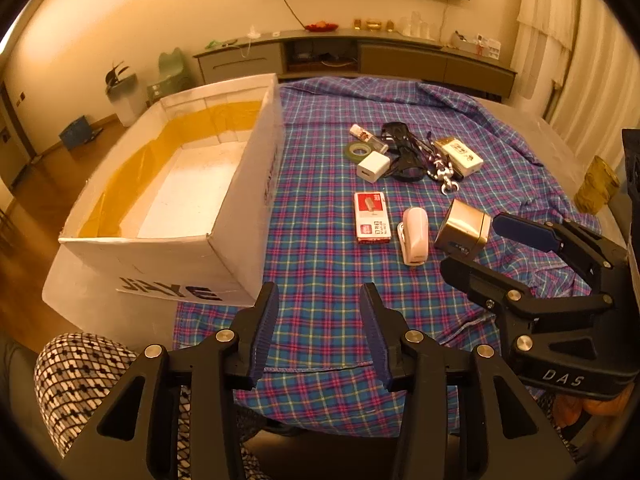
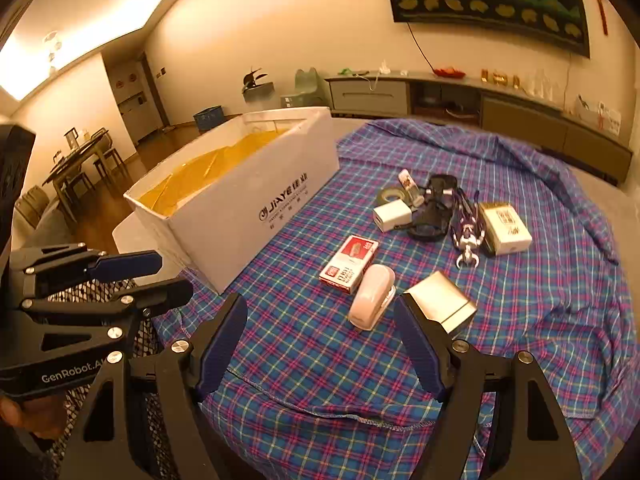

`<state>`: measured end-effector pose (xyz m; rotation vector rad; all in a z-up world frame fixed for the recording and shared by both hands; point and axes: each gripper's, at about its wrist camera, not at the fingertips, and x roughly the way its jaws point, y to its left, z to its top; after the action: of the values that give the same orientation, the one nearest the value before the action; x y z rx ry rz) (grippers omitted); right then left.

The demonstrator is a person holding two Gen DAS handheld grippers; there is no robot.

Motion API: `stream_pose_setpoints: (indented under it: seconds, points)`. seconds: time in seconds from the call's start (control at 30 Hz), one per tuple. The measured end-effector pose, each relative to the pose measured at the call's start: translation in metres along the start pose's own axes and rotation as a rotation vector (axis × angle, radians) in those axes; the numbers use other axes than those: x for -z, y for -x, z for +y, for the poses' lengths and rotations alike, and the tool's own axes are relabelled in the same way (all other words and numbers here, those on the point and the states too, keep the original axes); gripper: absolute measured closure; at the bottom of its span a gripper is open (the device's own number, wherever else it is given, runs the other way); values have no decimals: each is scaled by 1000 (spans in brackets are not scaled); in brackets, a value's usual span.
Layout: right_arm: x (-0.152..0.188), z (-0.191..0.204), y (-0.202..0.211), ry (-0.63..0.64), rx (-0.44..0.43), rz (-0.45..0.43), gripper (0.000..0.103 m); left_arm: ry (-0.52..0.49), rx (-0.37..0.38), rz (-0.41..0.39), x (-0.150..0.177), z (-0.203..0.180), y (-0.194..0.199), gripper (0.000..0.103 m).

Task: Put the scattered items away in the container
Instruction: 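Grasp the gold metal box with the right tool while the left tool grasps the red staple box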

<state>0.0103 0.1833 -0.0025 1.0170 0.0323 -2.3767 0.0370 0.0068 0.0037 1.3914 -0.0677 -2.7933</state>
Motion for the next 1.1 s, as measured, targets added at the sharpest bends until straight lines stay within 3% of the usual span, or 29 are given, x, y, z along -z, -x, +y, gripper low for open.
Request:
stream_pose_setpoints:
  seconds: [0.57,0.83,0.97,1.1]
  points:
    - [0,-57,-30,-146,34,6,26,-13,133,72,-23,-26,-78,56]
    - [-1,-80,-49,-99,176,68,26,-20,160,101,-43,-37,-133,56]
    - [0,-90,-69,-102,174,103,23,-27,187,115,-47,-42,-156,51]
    - [0,-92,-84,-78,183,142,23,-52,166,83,-51,-45,-166,52]
